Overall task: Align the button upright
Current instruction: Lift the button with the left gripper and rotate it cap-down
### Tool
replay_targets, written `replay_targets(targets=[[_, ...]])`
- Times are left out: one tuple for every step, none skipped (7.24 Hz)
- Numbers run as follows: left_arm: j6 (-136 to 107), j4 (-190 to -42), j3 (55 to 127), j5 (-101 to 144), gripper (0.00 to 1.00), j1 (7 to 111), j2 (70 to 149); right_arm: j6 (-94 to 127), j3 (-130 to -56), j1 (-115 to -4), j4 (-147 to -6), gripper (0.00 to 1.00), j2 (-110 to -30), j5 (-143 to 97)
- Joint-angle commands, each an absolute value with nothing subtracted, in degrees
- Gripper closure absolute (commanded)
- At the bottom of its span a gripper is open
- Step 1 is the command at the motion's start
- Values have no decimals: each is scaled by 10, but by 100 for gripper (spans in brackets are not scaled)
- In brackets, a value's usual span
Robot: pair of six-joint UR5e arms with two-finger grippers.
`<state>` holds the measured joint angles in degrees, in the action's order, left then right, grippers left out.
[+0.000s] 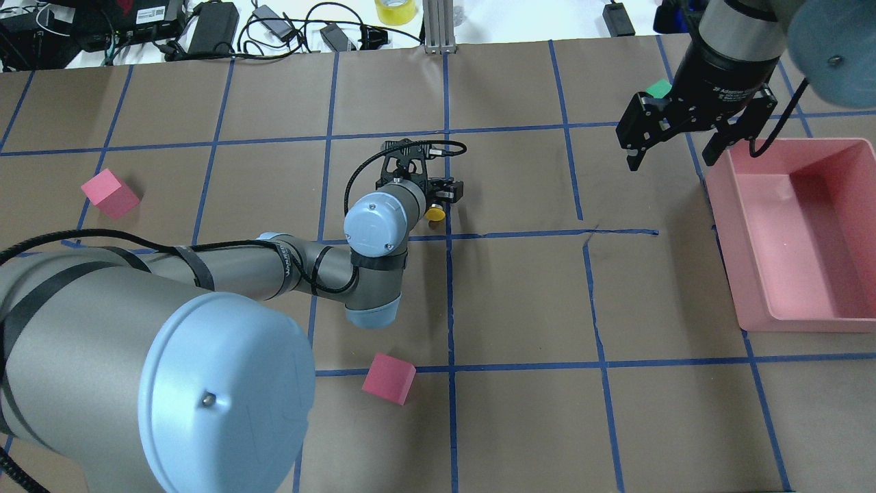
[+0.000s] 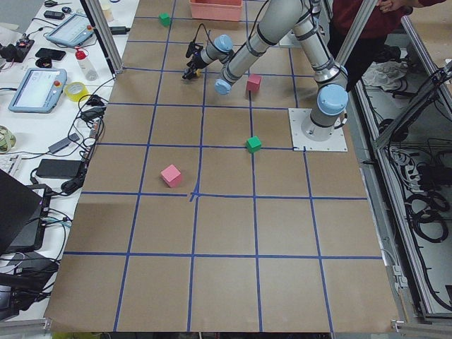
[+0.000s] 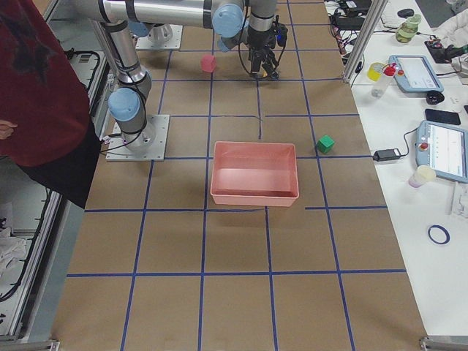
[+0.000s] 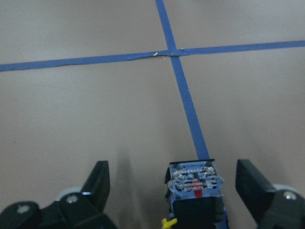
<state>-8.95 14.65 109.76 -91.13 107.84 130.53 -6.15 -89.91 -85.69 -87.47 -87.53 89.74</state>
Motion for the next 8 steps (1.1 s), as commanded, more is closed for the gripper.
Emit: replay_targets(targets=[[-89,144,1104,-911,7,1078,1305,-63,-899,-856,-875,0,-875,898],[-89,144,1109,-910,13,1078,1304,-63,-899,-856,-875,0,-877,898],[-95,142,1111,-909,14,1078,1302,-62,-900,-857,-875,0,-877,898],[-98,141,1112,-899,14,1078,1299,-62,-903,-857,-875,0,-877,897],[-98,140,1112,-898,14,1078,1297,-61,-904,-857,-875,0,-878,896],[-99,141,1115,-898,14,1078,1297,-62,-907,-857,-868,0,-879,896],[-105,141,1134,-897,14,1078,1296,-62,-907,-857,-864,0,-877,896],[-106,142,1142,-896,18,1078,1296,-62,-908,-857,-864,0,-877,896]])
